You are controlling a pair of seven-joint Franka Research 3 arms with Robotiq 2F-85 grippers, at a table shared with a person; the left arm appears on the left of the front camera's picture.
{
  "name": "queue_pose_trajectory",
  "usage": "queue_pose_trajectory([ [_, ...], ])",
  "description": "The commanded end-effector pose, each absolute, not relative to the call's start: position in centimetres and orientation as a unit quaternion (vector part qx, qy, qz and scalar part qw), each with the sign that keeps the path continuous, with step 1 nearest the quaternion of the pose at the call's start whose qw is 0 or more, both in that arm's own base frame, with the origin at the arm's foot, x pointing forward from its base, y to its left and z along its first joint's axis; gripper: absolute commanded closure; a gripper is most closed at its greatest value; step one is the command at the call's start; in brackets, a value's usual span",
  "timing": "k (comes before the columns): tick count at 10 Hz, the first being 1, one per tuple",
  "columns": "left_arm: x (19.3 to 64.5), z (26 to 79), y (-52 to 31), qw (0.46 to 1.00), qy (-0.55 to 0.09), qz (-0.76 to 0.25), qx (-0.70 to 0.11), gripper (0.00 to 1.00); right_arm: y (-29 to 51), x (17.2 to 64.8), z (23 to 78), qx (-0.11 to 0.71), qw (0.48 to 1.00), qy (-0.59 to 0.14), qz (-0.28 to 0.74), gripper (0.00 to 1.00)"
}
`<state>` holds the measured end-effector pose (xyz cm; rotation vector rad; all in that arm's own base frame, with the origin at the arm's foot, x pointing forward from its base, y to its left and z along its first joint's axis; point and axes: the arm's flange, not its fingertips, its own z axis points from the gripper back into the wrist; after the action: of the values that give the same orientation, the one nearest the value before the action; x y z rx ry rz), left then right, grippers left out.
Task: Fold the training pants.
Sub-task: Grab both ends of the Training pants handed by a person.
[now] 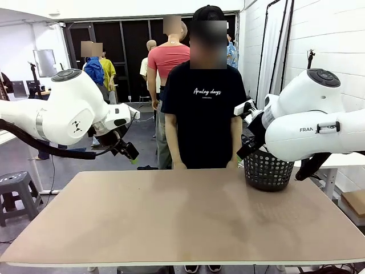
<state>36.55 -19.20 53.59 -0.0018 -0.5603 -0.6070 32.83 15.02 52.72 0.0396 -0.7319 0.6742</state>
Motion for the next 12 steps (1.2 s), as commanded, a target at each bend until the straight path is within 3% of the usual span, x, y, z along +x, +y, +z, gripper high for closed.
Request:
queue_pose_trajectory([
  [1, 36.67, 54.46, -19.66, 0.926, -0.256, -0.279, -0.001, 0.00, 14.23, 31.86, 52.35, 0.004, 0.881, -0.334, 0.335, 0.00],
  [12, 36.47, 54.13, -19.35, 0.922, -0.255, -0.292, 0.002, 0.00, 14.44, 32.12, 52.55, 0.012, 0.887, -0.321, 0.332, 0.00],
])
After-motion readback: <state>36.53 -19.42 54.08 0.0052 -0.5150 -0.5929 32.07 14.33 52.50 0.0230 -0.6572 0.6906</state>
